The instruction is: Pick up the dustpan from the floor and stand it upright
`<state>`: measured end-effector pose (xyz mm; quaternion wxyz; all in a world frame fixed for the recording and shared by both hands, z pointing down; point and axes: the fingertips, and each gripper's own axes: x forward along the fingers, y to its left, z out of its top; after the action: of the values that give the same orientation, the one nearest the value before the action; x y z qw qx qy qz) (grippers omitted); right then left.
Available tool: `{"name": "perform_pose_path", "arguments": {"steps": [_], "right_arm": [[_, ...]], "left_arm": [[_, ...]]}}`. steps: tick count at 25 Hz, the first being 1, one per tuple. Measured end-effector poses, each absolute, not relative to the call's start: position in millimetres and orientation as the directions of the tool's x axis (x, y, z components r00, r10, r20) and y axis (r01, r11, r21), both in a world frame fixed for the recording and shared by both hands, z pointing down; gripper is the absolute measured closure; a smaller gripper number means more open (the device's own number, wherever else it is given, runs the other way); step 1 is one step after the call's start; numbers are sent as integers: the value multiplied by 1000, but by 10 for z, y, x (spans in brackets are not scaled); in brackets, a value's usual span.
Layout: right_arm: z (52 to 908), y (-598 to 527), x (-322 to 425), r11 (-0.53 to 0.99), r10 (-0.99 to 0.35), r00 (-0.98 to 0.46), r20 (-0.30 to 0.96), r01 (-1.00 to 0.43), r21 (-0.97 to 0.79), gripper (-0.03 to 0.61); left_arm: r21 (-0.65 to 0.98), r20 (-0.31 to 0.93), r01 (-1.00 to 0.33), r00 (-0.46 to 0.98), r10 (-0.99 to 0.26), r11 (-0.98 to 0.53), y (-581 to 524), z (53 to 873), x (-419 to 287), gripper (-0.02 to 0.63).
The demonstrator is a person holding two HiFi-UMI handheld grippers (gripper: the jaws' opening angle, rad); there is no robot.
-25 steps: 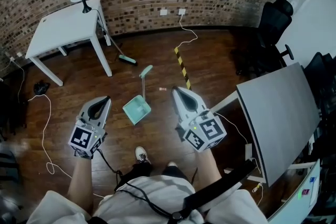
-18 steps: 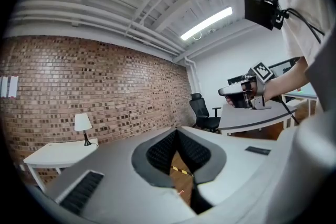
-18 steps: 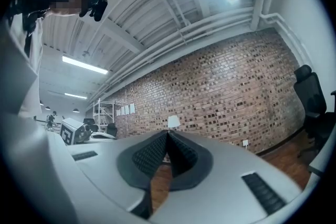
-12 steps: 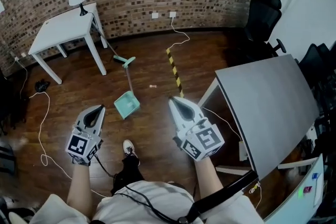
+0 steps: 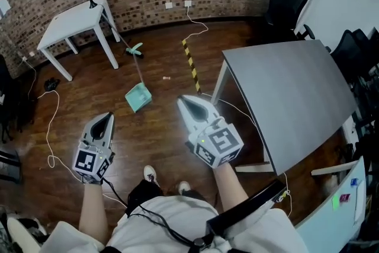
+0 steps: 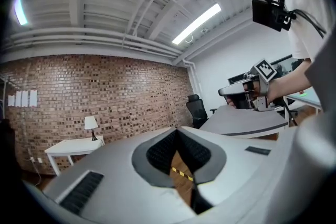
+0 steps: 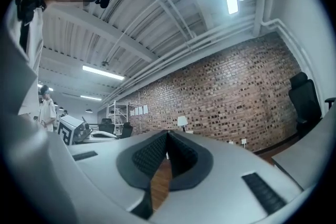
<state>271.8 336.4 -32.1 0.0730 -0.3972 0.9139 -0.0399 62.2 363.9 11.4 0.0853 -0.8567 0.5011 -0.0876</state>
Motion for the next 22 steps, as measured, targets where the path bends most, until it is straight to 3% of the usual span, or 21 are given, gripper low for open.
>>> {"name": "perform_pose_path", "arguments": {"steps": [22], "right_arm": [[-550,4130,2489,664,-748,-655,-108,-736,-132,597]], "left_arm": [[-211,10,-839,511,-859,-502,4332,-234,581,609]]}}
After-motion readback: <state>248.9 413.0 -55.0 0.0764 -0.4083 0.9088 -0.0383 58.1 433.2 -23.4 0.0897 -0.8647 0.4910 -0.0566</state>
